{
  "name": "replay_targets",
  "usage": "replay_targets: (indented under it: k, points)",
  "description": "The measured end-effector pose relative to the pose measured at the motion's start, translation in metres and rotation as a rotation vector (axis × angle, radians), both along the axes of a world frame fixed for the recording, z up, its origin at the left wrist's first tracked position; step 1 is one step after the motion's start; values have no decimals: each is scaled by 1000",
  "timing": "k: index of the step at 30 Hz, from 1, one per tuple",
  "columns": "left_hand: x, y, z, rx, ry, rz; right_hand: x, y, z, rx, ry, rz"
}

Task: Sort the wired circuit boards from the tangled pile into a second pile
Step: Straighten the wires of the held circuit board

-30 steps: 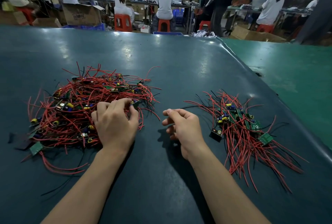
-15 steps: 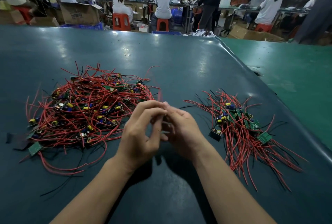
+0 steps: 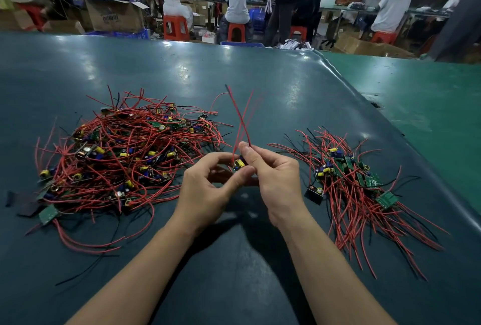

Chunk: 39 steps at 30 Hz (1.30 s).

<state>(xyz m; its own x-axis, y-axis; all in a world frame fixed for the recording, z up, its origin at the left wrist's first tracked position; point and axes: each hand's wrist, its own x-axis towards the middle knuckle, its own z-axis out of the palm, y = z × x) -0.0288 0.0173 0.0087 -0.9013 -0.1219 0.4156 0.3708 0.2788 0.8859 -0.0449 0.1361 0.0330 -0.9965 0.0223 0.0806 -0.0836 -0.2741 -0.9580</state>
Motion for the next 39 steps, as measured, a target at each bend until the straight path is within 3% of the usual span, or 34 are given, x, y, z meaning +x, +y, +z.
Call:
replay_targets:
  k: [5, 13, 16, 21, 25, 29, 31, 33, 36, 39]
  points:
    - [-2, -2, 0, 18, 79, 46, -2, 3, -1, 64, 6, -99]
    - [0, 1, -2, 165, 146, 69, -14, 24, 5, -149, -136, -289]
    - [1, 2, 0, 252, 97, 5, -17, 27, 7, -303, -196, -247]
    - [2, 3, 1, 278, 98, -26, -20, 31, 8, -354, -221, -233]
    - [3, 4, 1, 295, 124, 9, -23, 33, 6, -423, -234, -224]
    - [-3, -4, 5, 439, 98, 86, -24, 41, 7, -550, -230, -204]
    - [-5, -7, 6, 545, 50, 91, -22, 41, 6, -482, -254, -104]
    - [-8, -7, 6, 585, 30, 100, -16, 29, 4, -283, -294, 44]
    - [-7, -6, 3, 449, 37, 66, -6, 6, 1, -48, -254, 187]
    - [-5, -4, -1, 310, 31, 21, -5, 1, -3, -32, -189, 99]
